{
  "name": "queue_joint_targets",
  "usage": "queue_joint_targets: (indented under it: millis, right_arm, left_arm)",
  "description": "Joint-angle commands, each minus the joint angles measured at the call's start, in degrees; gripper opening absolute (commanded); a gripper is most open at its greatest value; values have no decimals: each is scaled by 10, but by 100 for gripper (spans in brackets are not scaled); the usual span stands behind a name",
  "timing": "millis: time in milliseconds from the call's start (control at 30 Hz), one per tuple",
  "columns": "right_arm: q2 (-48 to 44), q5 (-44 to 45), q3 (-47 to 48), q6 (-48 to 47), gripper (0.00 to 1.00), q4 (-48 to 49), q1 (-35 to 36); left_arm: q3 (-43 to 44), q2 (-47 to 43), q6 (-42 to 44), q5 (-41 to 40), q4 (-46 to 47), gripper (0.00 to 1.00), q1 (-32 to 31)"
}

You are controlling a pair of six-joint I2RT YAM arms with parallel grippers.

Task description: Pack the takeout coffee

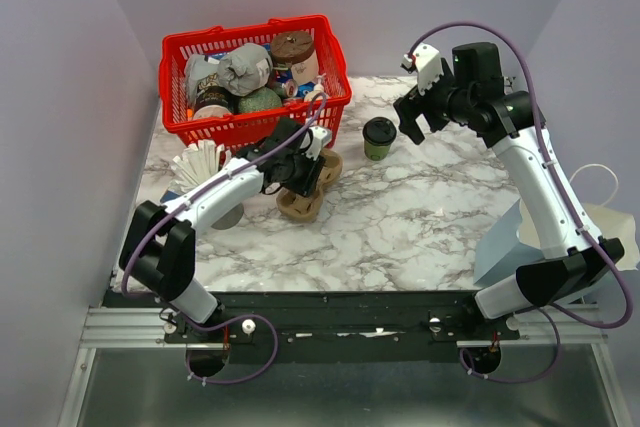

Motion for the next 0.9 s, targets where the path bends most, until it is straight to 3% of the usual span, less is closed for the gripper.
queue_joint_targets:
  millis: [0, 200, 867]
  right_arm:
    - [2, -6, 10, 4, 100, 0, -1]
    - [0, -1, 9, 4, 100, 0, -1]
    - [-6, 4, -6, 0, 100, 2, -1]
  left_arm:
    - [69, 26, 25, 34, 20, 57, -6]
    - [111, 76, 70, 42, 8, 62, -6]
    - [113, 112, 84, 39, 17, 58, 4]
